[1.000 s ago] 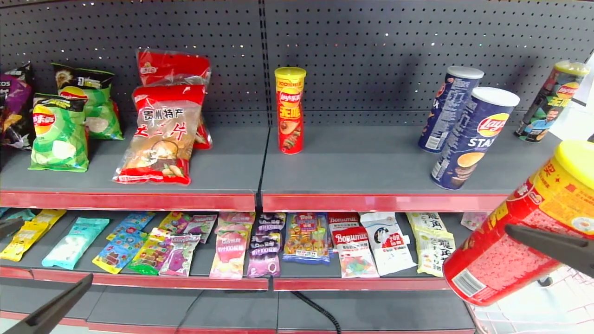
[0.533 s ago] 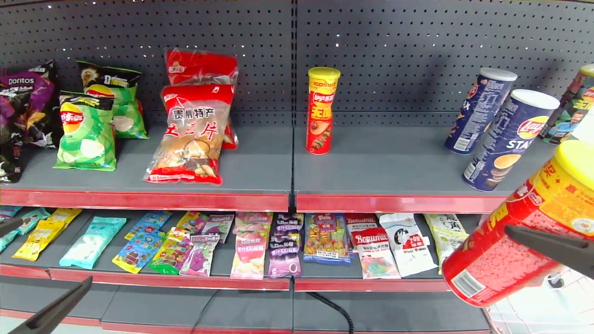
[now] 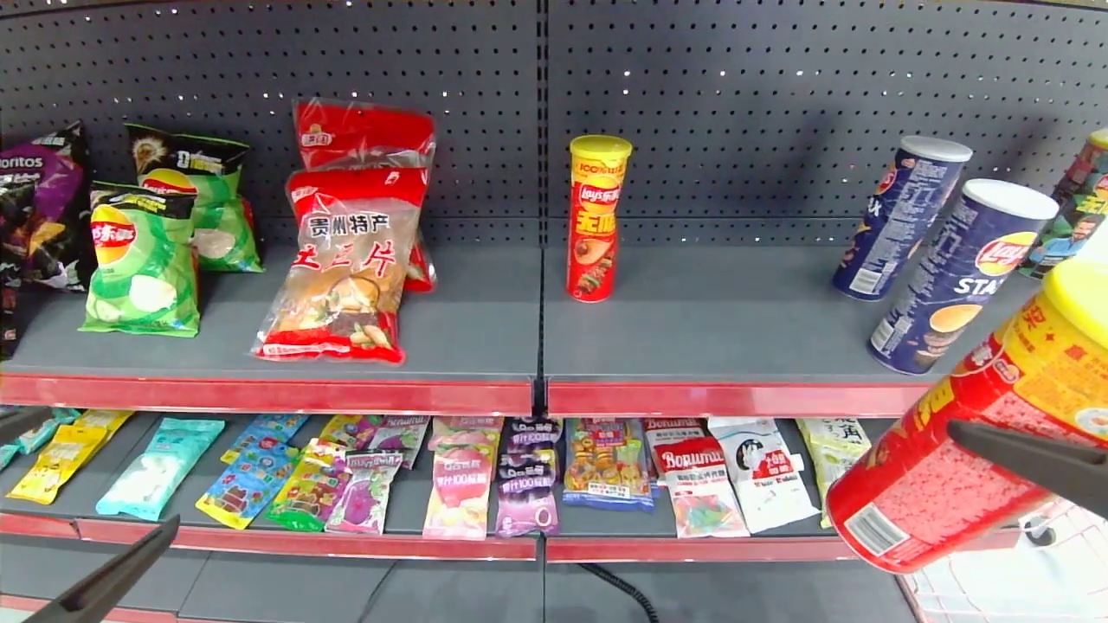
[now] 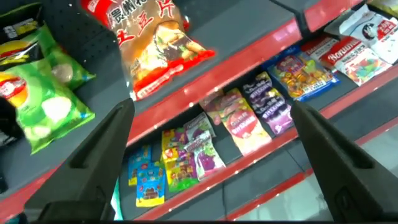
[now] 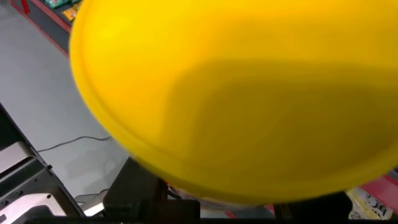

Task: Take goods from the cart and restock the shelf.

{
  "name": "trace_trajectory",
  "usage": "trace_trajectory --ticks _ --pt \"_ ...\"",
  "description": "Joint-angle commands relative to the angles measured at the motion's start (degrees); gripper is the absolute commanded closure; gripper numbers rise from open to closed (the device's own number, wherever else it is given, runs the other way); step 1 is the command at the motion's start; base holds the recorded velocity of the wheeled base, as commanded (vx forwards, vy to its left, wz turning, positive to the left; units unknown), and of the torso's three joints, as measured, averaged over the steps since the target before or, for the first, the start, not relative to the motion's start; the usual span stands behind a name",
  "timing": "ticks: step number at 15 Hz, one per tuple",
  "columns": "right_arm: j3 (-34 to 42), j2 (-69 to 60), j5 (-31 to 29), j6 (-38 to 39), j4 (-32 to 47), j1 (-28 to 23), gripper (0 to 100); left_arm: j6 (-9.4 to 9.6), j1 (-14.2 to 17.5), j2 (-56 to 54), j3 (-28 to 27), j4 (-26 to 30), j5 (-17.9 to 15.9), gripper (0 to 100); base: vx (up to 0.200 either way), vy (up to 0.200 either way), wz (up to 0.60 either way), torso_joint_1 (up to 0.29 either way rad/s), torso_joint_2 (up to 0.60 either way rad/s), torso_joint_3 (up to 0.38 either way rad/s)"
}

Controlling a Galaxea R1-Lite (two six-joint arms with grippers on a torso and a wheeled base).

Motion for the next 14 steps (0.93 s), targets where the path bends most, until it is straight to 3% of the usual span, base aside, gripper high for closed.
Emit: trace_trajectory --ticks 1,4,11,12,14 --pt "0.1 0.2 0.0 0.0 0.0 0.0 100 -0.01 0.0 0.7 -0.2 -0.1 0.0 0 0.2 0.0 0.0 0.012 0.0 0.002" --pt "0.1 0.3 0.0 0.0 -0.1 -0.1 100 -0.01 0.0 1.9 -1.0 -0.2 0.0 0 0.2 0.0 0.0 0.009 0.0 0.007" --pt "-0.2 1.4 0.0 0.0 -0.3 -0.1 100 0.34 -0.1 6.0 -2.6 -0.3 -0.6 0 0.0 0.0 0.0 0.0 0.0 0.0" --pt "-0.7 1.7 0.0 0.0 -0.3 -0.1 100 2.54 -0.6 10.0 -3.6 -1.5 -1.2 0 0.0 0.0 0.0 0.0 0.0 0.0" --pt "-1.5 2.4 0.1 0.0 -0.4 0.0 100 2.1 -1.7 18.2 -8.5 -4.1 -4.4 0 0.0 0.0 0.0 0.0 0.0 0.0"
